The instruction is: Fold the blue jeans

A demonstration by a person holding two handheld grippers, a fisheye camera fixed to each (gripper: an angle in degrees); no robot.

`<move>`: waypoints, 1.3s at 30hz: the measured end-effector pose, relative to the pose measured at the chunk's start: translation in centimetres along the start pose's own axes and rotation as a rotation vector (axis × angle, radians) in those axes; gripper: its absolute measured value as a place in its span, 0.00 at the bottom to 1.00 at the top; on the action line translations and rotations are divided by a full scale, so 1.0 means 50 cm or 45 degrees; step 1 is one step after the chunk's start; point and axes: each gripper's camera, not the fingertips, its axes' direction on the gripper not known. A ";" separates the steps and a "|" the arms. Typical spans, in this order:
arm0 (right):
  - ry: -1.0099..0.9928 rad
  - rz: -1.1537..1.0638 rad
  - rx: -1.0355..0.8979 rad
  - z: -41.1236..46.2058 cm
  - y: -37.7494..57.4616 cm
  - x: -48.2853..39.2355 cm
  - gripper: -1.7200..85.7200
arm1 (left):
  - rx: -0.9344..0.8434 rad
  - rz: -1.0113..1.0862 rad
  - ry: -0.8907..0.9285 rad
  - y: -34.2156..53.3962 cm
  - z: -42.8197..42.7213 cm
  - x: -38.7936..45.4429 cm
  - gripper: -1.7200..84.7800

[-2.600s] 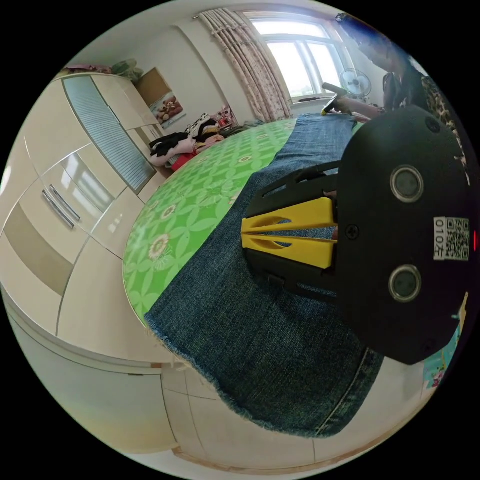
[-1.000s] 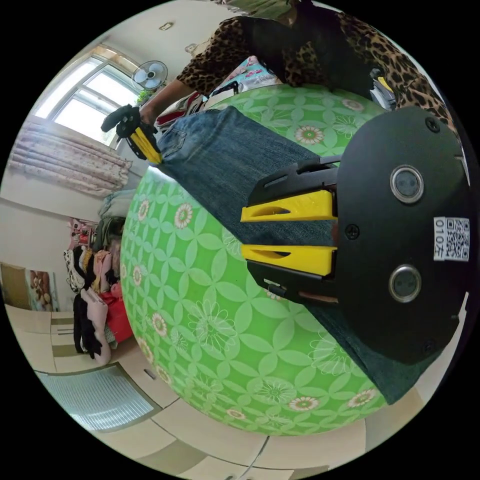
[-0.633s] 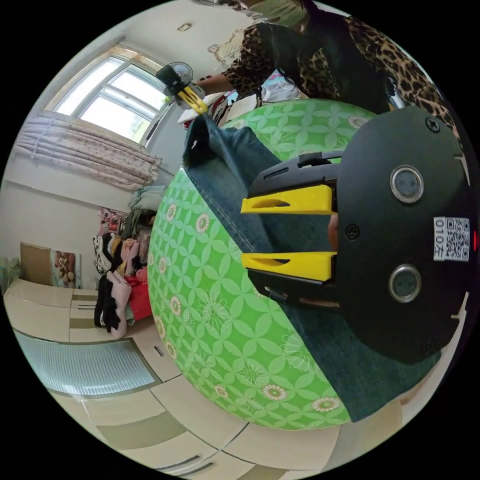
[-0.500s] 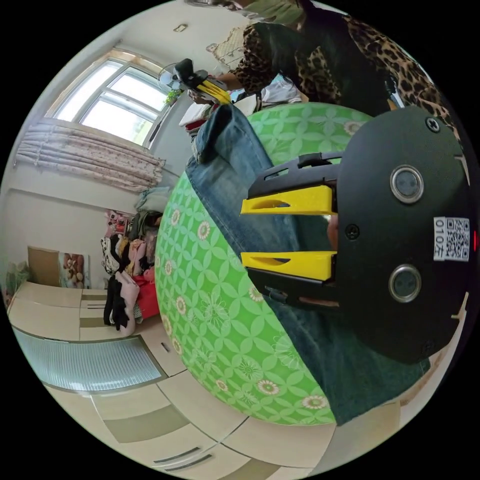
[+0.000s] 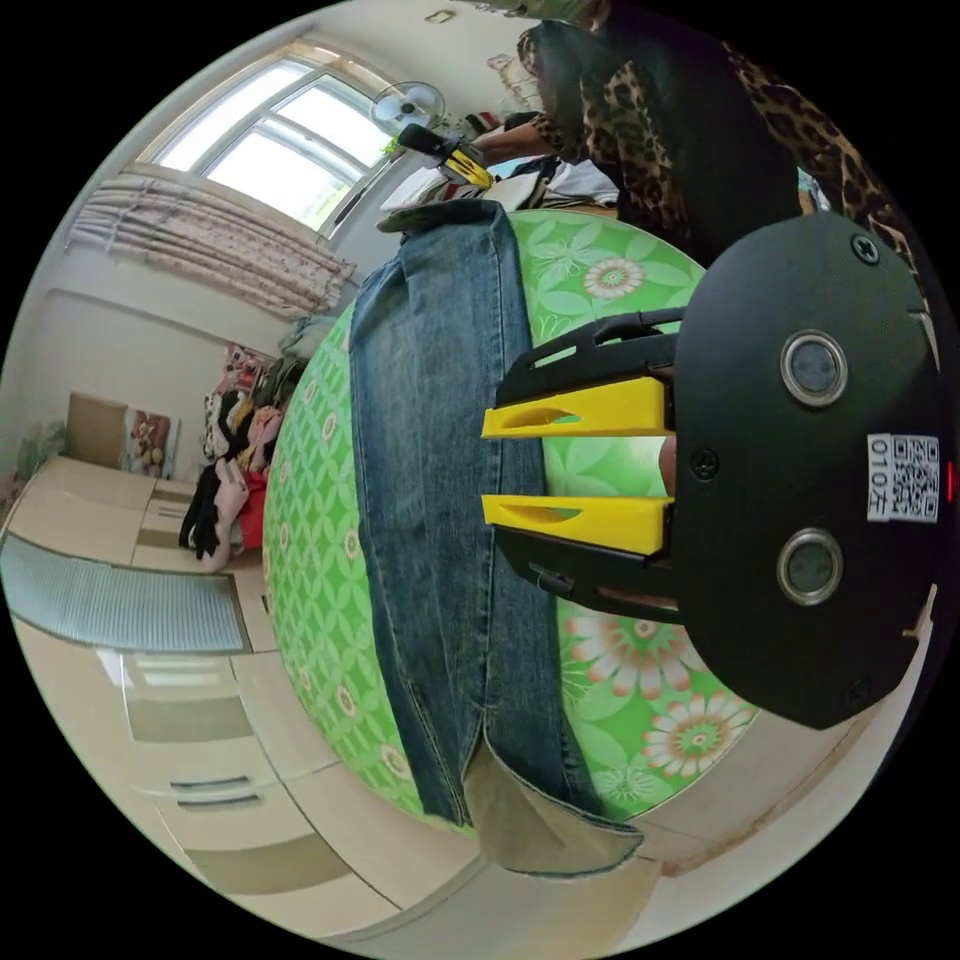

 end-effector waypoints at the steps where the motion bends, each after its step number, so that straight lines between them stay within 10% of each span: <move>1: -0.009 0.022 0.076 -0.017 0.004 0.007 0.04 | -0.008 0.000 -0.021 -0.008 -0.002 0.004 0.12; 5: 0.084 0.262 0.291 -0.071 -0.021 0.070 0.05 | -0.049 -0.003 -0.084 -0.031 0.005 0.033 0.12; 12: 0.339 0.500 -0.255 0.089 -0.032 0.166 0.07 | -0.148 0.056 -0.460 0.007 -0.025 0.130 0.14; 24: 0.204 0.598 0.070 0.064 0.109 0.194 0.05 | -0.409 0.472 -1.114 0.011 0.038 0.245 0.18; 39: 0.050 0.634 0.151 0.060 0.193 0.222 0.05 | -0.659 0.695 -0.874 -0.212 0.136 0.128 0.11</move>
